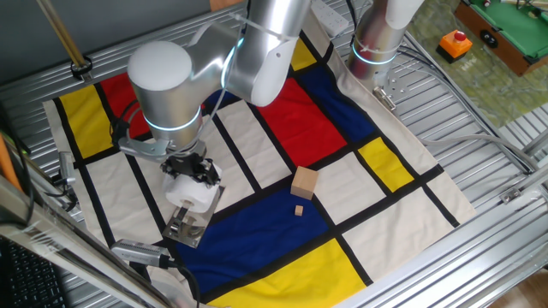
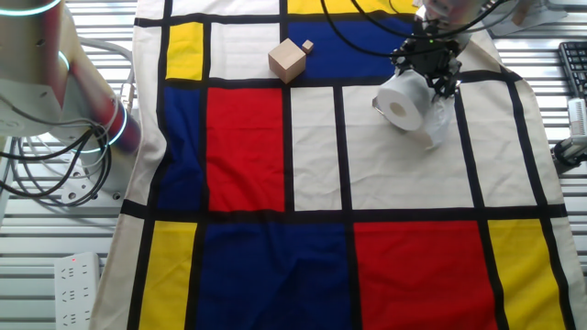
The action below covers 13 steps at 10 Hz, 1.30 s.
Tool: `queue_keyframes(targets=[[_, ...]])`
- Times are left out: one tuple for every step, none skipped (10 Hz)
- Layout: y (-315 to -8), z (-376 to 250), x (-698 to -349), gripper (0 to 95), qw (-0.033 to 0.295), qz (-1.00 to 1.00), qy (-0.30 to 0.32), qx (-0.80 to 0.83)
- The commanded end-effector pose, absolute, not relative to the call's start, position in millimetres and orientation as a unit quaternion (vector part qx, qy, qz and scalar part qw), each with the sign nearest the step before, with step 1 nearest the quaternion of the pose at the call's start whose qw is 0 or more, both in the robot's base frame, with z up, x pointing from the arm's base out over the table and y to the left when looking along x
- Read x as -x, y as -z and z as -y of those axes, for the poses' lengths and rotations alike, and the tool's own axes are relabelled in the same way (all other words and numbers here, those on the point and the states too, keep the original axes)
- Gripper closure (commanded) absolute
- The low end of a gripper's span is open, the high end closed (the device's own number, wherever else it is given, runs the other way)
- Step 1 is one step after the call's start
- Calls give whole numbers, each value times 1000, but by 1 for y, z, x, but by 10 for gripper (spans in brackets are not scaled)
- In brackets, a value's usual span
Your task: Put the toilet paper on its holder
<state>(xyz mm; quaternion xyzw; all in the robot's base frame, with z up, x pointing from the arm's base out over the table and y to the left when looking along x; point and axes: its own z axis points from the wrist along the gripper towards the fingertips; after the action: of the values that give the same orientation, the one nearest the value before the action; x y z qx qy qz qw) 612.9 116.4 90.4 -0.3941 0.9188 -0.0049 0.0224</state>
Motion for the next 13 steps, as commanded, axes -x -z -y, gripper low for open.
queue_keyframes(targets=[[-90, -118, -614, 950, 22, -919, 5, 394], [-91, -119, -615, 950, 21, -919, 6, 393], [-91, -119, -616, 950, 21, -919, 6, 393], [-91, -120, -617, 950, 21, -919, 5, 393], [-90, -120, -618, 950, 21, -919, 5, 393], [-91, -121, -620, 950, 20, -919, 5, 393], [-91, -121, -621, 950, 20, -919, 5, 393], [-90, -121, -622, 950, 20, -919, 5, 393], [-91, -122, -623, 950, 20, -919, 4, 393], [-92, -123, -625, 950, 18, -919, 4, 393], [-93, -125, -627, 950, 14, -920, 5, 392], [-93, -125, -628, 950, 12, -920, 5, 392], [-93, -126, -629, 950, 12, -920, 5, 392]])
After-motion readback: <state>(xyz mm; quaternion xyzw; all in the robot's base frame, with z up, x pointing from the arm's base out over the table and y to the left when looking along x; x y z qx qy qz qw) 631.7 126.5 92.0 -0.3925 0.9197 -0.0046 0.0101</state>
